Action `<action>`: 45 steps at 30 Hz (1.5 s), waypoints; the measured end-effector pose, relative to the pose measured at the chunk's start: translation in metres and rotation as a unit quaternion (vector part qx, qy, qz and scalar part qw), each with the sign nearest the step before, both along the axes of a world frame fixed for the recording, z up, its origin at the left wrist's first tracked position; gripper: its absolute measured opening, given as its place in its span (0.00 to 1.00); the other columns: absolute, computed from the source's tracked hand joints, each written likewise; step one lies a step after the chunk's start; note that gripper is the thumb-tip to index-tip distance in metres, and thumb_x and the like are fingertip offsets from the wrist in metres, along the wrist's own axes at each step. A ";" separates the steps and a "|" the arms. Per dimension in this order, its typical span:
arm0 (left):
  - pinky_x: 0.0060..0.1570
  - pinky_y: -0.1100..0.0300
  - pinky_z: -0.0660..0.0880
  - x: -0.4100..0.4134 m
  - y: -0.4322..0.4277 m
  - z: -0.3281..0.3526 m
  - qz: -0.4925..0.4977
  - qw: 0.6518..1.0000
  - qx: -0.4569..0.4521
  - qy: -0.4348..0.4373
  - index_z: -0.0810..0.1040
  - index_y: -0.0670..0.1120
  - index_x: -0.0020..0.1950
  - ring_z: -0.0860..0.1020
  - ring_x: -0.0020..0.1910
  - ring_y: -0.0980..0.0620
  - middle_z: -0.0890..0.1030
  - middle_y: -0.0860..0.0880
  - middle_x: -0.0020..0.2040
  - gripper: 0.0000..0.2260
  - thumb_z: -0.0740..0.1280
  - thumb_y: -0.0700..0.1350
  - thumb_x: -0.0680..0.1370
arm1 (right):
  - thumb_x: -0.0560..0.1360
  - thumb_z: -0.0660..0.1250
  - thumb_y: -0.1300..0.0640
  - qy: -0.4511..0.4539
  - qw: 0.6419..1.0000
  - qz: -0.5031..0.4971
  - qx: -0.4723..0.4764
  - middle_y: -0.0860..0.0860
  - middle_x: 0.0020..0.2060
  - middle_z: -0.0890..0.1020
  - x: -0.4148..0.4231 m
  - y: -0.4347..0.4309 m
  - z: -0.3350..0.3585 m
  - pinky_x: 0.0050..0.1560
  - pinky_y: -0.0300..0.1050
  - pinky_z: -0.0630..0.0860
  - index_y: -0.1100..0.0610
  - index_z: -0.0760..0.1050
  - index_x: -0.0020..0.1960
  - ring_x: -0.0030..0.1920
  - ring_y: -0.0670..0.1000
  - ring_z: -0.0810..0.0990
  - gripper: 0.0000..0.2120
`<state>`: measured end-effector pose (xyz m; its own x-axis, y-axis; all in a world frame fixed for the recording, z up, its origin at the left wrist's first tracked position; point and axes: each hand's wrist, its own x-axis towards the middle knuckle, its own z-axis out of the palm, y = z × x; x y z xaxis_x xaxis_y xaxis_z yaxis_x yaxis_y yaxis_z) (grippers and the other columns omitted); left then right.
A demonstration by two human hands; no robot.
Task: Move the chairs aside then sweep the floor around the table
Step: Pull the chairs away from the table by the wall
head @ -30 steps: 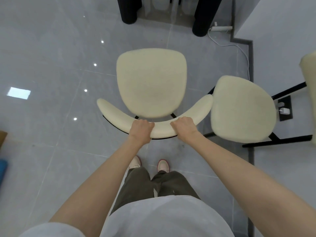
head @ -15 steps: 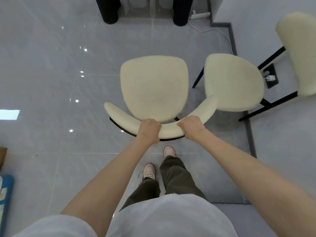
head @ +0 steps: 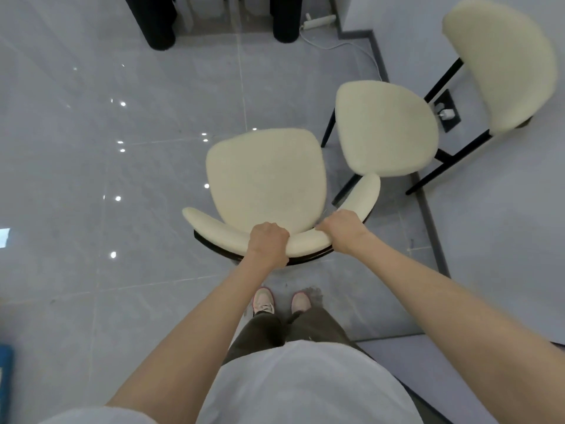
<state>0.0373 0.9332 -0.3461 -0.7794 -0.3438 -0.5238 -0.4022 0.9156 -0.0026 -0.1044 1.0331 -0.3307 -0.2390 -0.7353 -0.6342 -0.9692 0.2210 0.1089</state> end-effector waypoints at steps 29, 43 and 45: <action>0.62 0.51 0.65 0.087 -0.099 -0.019 0.009 0.996 -0.084 0.026 0.67 0.47 0.68 0.72 0.59 0.41 0.74 0.44 0.62 0.19 0.64 0.45 0.78 | 0.72 0.65 0.62 -0.054 0.979 -0.162 -0.107 0.50 0.54 0.79 0.110 -0.055 -0.010 0.54 0.49 0.66 0.50 0.70 0.65 0.56 0.54 0.77 0.22; 0.54 0.56 0.71 0.088 -0.023 -0.012 -0.050 0.991 0.124 -0.004 0.65 0.55 0.72 0.75 0.61 0.46 0.77 0.49 0.64 0.29 0.67 0.61 0.74 | 0.73 0.64 0.62 0.009 0.984 -0.167 -0.059 0.49 0.54 0.80 0.110 0.030 -0.002 0.59 0.44 0.66 0.48 0.76 0.59 0.57 0.52 0.78 0.17; 0.52 0.56 0.71 0.081 0.003 -0.011 -0.068 0.990 0.124 0.000 0.64 0.55 0.72 0.76 0.60 0.46 0.77 0.49 0.63 0.29 0.65 0.63 0.74 | 0.73 0.63 0.63 0.013 0.982 -0.180 -0.062 0.47 0.54 0.80 0.101 0.053 0.000 0.67 0.44 0.62 0.46 0.75 0.61 0.58 0.51 0.77 0.20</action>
